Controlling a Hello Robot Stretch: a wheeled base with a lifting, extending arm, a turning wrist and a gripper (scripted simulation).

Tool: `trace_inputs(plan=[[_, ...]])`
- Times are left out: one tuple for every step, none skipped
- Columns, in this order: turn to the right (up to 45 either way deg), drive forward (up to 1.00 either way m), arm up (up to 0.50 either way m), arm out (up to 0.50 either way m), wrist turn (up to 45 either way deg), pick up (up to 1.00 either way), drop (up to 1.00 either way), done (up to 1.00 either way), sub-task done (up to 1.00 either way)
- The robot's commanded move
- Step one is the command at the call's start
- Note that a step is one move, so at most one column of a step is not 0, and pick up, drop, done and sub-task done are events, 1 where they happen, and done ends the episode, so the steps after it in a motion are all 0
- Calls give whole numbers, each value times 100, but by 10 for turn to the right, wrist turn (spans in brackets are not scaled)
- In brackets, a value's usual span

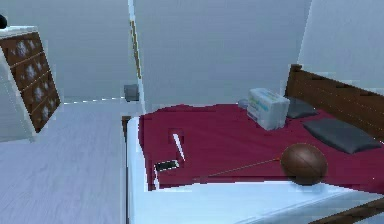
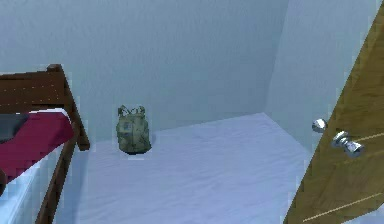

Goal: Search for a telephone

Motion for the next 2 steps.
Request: trace_inputs(plan=[[-30,0,0,0,0,0,0,0,0],[0,15,0,0,0,0,0,0,0]])
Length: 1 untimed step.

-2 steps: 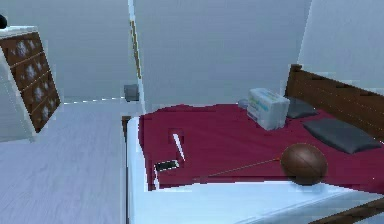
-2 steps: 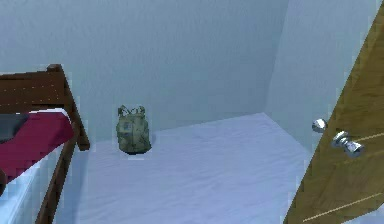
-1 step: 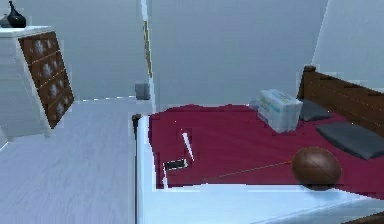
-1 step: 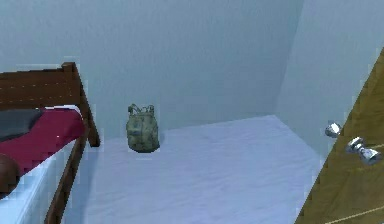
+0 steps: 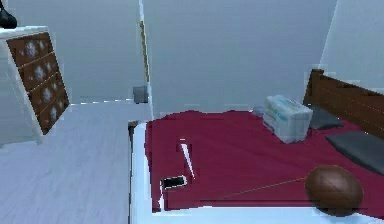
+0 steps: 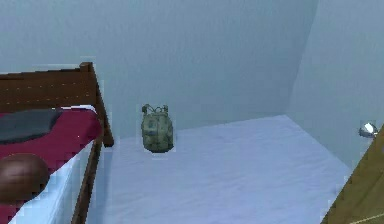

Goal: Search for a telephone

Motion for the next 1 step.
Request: trace_inputs(plan=[[0,0,0,0,0,0,0,100,0]])
